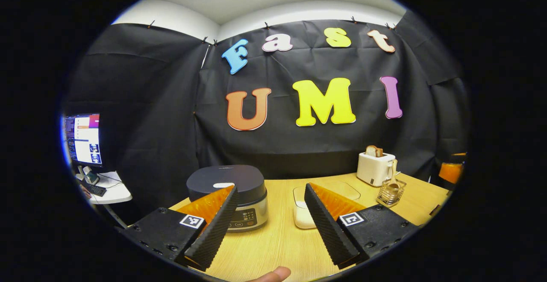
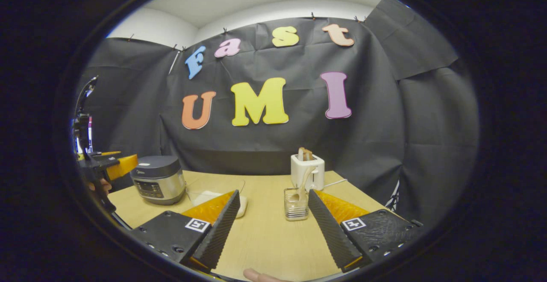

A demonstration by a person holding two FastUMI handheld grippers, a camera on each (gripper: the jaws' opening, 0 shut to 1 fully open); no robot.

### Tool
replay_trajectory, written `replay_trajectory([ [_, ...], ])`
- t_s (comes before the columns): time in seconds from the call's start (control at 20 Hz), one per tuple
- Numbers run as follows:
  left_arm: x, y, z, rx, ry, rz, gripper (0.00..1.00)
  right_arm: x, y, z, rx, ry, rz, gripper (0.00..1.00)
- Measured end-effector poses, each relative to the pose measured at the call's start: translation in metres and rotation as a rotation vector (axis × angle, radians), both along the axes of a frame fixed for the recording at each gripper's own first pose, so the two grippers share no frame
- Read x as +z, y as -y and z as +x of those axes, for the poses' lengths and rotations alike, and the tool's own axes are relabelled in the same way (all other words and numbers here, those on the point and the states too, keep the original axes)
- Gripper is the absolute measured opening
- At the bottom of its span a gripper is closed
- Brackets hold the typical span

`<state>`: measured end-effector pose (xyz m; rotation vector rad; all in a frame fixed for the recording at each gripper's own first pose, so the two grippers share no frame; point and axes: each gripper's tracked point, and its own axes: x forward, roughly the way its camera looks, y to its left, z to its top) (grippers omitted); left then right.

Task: Close the left gripper, press the button to open the rice cooker; take a wooden spoon from the chopstick holder with the right hand, scoop a spoonful of rice and pour it into the rice cooker, then put the wooden spoon back into the chopstick holder.

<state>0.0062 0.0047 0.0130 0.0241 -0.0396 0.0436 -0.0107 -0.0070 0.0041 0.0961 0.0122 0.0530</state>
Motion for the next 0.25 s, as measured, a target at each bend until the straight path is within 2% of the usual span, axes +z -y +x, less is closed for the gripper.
replay_trajectory([
  [0.1,-0.008,0.011,-0.011,-0.025,0.000,0.014,0.99,0.000,-0.007,0.001,0.005,0.022,0.005,0.96],
  [0.15,-0.010,0.015,-0.016,-0.039,0.009,0.021,0.99,-0.001,-0.010,0.002,0.007,0.025,0.002,0.93],
  [0.25,-0.008,0.017,-0.022,-0.059,0.029,0.022,0.99,-0.009,-0.015,0.005,0.005,0.009,-0.015,0.96],
])
